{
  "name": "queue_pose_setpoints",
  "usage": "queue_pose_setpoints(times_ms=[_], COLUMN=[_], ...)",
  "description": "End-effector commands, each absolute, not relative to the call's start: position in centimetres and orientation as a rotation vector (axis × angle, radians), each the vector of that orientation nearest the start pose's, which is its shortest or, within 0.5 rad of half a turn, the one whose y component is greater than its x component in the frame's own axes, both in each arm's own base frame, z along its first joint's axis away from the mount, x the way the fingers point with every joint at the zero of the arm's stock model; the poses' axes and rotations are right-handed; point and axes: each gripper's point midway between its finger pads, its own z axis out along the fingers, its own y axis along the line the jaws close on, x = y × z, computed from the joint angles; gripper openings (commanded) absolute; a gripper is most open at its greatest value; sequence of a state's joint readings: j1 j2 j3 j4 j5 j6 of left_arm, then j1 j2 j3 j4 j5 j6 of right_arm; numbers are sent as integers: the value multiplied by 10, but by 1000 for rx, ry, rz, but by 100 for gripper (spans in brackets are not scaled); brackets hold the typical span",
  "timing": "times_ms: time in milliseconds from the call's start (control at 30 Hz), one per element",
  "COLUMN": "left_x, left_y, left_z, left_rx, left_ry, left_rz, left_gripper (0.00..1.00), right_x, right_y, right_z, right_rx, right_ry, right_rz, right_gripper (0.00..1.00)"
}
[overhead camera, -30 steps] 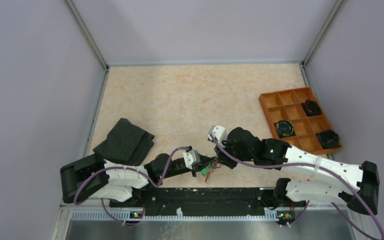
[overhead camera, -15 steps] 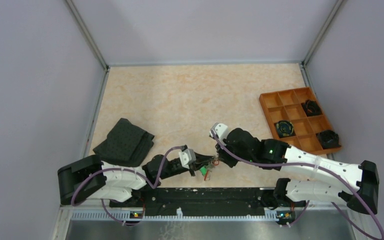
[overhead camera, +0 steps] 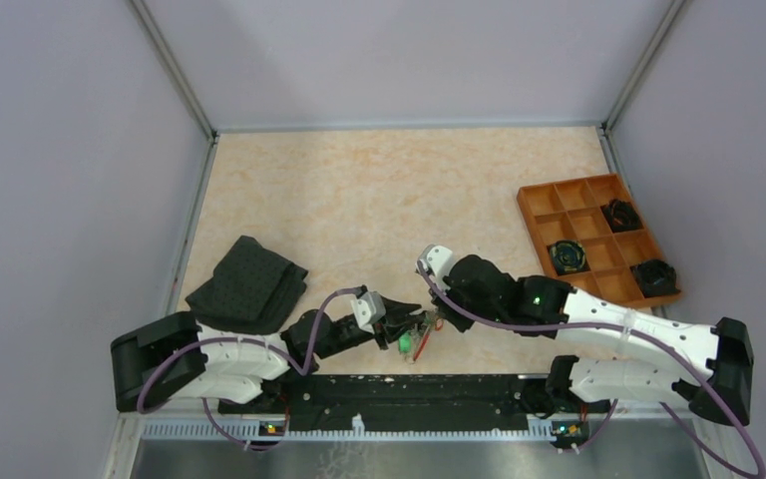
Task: Remove the keys from the keyring
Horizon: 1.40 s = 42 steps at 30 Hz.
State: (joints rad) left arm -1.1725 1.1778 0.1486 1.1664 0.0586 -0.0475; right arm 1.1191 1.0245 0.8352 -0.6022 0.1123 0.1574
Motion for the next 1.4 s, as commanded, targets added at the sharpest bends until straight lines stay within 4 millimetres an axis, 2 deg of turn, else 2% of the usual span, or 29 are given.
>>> queue_pose_setpoints(times_ms=[0,400,967,1367], left_x=[127,130,131,134], left_y=[-322,-324,-344,-346], left_z=[189,186,190,180], left_rx=[794,817,856,872], left_ry=[1211,1229,1209,1238], left_rz=[-1034,-1002,-1020,-1004], left_gripper=[32,32,31,26], right_x=[146,140,134,133], right_y=[260,270,278,280], right_z=[181,188,189,190], right_rx=[-1088,-1171,-1172,-1172], right_ry=[2050,2007,1998,1993], right_rz=[484,531,588,600], right_gripper=[0,0,0,0])
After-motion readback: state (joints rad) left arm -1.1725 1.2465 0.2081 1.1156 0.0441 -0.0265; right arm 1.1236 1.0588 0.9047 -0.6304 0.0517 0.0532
